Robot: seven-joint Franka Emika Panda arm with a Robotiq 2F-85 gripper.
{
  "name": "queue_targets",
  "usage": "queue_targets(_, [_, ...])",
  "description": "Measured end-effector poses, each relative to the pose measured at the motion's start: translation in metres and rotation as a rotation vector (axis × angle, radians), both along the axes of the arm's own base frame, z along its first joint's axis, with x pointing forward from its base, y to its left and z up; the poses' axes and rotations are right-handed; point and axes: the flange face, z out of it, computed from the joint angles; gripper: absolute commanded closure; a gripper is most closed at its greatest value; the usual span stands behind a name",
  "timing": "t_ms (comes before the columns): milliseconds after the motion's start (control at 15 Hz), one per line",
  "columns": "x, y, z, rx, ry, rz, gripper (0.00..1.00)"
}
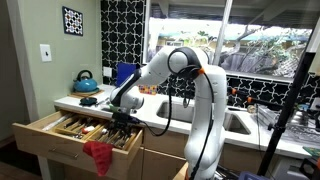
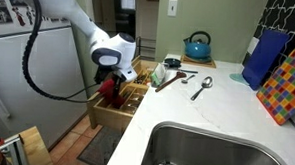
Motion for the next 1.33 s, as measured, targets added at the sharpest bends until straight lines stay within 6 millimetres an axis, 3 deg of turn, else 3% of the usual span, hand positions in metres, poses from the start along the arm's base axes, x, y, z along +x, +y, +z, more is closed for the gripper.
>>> queue_targets(533, [0.021, 0.008, -0.049, 0.011, 0.1, -0.134, 0.0])
queue_targets(667, [0.026, 0.01, -0.055, 0.029, 0.108, -0.16, 0.25])
queue_targets(800, [0.03, 0.011, -0.06, 0.045, 0.115, -0.178, 0.42])
queue_targets(1333, [0.039, 0.012, -0.067, 0.073, 0.121, -0.214, 0.99])
